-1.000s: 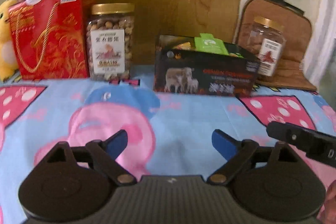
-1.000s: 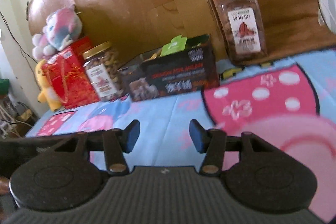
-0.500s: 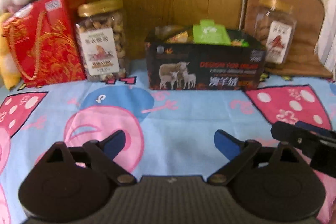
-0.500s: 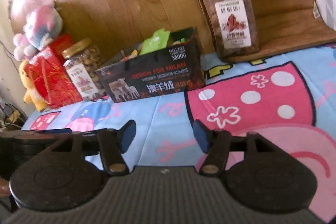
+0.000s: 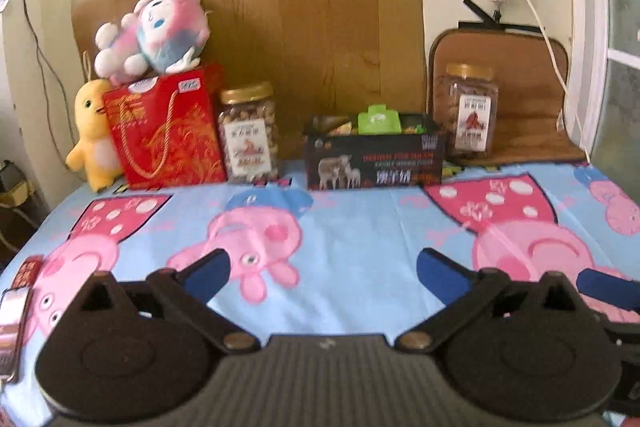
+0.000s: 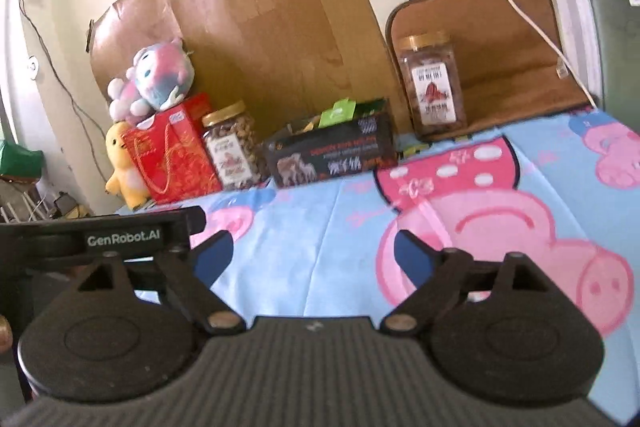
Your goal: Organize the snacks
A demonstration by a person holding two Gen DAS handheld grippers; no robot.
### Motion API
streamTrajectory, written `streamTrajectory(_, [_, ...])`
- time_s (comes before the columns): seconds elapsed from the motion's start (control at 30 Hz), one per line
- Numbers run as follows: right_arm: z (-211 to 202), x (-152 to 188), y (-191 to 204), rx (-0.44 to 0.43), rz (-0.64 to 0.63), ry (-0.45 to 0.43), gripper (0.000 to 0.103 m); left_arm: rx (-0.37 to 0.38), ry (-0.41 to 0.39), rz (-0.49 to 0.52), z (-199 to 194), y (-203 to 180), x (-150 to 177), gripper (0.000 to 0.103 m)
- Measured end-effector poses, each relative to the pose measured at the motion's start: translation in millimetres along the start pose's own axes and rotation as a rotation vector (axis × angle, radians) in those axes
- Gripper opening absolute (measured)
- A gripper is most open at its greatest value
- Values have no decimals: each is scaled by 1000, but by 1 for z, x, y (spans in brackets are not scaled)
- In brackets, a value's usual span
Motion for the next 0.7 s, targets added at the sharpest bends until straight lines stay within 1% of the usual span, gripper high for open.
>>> streamTrajectory(0.13, [-8,16,12,-11,24,22,90,-45,3,-21,-13,13,14,103])
streamTrajectory(0.23, [-11,26,23,-25,20,45,90,-49,12,-37,-20,19,25,103])
streamTrajectory(0.37, [-13,35,34,-22,-4,64,90,-53,19,-28,-24,23,36,103])
streamTrajectory(0.6, [-16,37,38,-13,-22,54,90,-66,-5,-22,-30,29,37,103])
streamTrajectory(0.7, [-16,38,39,-7,-29,52,90,-58,-8,-24,-29,30,36,103])
Point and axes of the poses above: each gripper's, at about its wrist camera, not at the fingertips, and z roughly the way its jaws point, y to its left, x to its underside, the point moved 9 cm from there along z, roughly the way its jaws point, and after that the axes turned 14 degrees about -x, right-handed, at the moved point
